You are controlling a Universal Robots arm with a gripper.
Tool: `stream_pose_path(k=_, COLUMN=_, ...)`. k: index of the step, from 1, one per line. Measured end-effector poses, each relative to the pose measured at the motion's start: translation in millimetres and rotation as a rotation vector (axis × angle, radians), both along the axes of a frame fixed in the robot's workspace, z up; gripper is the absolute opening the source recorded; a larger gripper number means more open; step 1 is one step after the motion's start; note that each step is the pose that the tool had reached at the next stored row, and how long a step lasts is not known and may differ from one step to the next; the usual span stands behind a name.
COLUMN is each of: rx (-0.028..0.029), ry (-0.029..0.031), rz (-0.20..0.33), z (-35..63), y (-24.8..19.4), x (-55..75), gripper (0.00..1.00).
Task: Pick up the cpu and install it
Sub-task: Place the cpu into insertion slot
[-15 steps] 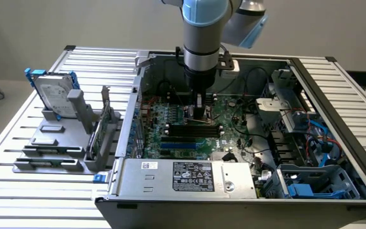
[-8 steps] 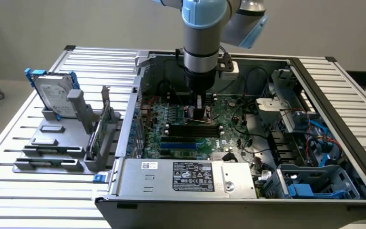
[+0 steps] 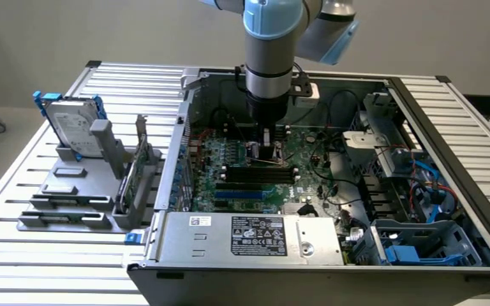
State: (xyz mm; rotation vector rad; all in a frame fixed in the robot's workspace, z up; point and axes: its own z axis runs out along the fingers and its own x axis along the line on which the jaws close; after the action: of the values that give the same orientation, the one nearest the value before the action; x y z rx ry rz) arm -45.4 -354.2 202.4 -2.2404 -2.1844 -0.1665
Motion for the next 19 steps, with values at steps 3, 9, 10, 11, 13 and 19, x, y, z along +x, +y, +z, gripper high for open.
stream_pose_path(k=3, rx=0.0002, ry=-0.0001, rz=0.000, z=-0.1, y=0.2, x=0.0, gripper=0.55)
stream_pose_path(k=9, rx=0.0000, ry=0.0000, rz=0.000, z=-0.3, y=2.6, x=0.0, gripper=0.55)
stream_pose_path(k=10, rx=0.0000, ry=-0.0001, rz=0.000, z=-0.3, y=2.6, x=0.0, gripper=0.55)
stream_pose_path(k=11, rx=-0.0002, ry=-0.0002, rz=0.000, z=-0.3, y=2.6, x=0.0, gripper=0.55)
stream_pose_path(k=13, rx=-0.0011, ry=-0.0012, rz=0.000, z=-0.5, y=2.7, x=0.0, gripper=0.55)
stream_pose_path(k=19, rx=-0.0105, ry=-0.0117, rz=0.000, z=-1.7, y=4.3, x=0.0, gripper=0.55)
